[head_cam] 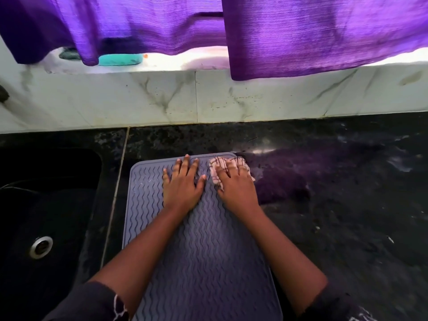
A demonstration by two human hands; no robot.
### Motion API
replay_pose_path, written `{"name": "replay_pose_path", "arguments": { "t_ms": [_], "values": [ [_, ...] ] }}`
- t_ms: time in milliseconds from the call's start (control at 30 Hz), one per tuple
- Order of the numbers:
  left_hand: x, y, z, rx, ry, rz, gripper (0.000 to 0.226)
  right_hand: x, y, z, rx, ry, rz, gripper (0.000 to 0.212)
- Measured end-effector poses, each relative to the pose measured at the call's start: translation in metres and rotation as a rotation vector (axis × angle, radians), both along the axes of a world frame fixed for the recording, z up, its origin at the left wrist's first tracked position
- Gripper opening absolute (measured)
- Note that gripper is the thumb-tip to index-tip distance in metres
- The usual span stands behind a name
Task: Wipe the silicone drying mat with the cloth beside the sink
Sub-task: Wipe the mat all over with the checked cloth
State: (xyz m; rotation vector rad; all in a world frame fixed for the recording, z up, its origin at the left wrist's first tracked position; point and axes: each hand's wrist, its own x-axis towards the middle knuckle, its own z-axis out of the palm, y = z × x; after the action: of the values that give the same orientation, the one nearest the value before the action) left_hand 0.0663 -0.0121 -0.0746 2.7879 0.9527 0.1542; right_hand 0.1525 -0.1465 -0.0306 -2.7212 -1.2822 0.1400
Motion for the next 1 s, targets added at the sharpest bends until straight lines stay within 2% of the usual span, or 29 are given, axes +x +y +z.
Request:
{"name": "replay_pose_path", "arguments": {
  "t_ms": [133,267,333,467,567,700,767,900,1000],
  "values": [
    [0.001,-0.001,0.001,0.013,-0.004,0.007,0.065,-0.018,-0.012,0.007,-0.116,-0.039,0.000,0.053],
    [-0.001,-0.001,0.002,-0.001,-0.026,-0.001,0.062,0.000,0.005,0.024,0.000,0.025,-0.051,0.034],
    [-0.001,-0.001,0.004,-0.013,-0.030,-0.002,0.061,0.011,0.020,0.025,0.085,0.061,-0.117,0.039],
    [0.000,-0.002,0.005,-0.011,-0.021,0.002,0.062,0.013,0.031,0.012,-0.059,0.072,-0.121,0.054],
    [-0.001,-0.002,0.005,-0.018,-0.024,0.008,0.062,0.022,0.032,0.014,-0.014,0.041,-0.159,0.048],
    [-0.001,-0.002,0.006,-0.019,-0.019,0.005,0.062,0.025,0.032,0.028,-0.086,0.061,-0.208,0.033],
    [0.000,-0.002,0.006,-0.022,-0.024,0.006,0.061,0.021,0.027,0.029,-0.041,0.067,-0.203,0.029],
    [0.000,-0.002,0.005,-0.029,-0.028,0.011,0.055,-0.004,0.027,0.012,-0.063,0.081,-0.084,0.052],
    [0.000,-0.001,0.006,-0.027,-0.028,0.012,0.052,-0.004,0.027,0.010,-0.061,0.073,-0.078,0.056]
  ]
}}
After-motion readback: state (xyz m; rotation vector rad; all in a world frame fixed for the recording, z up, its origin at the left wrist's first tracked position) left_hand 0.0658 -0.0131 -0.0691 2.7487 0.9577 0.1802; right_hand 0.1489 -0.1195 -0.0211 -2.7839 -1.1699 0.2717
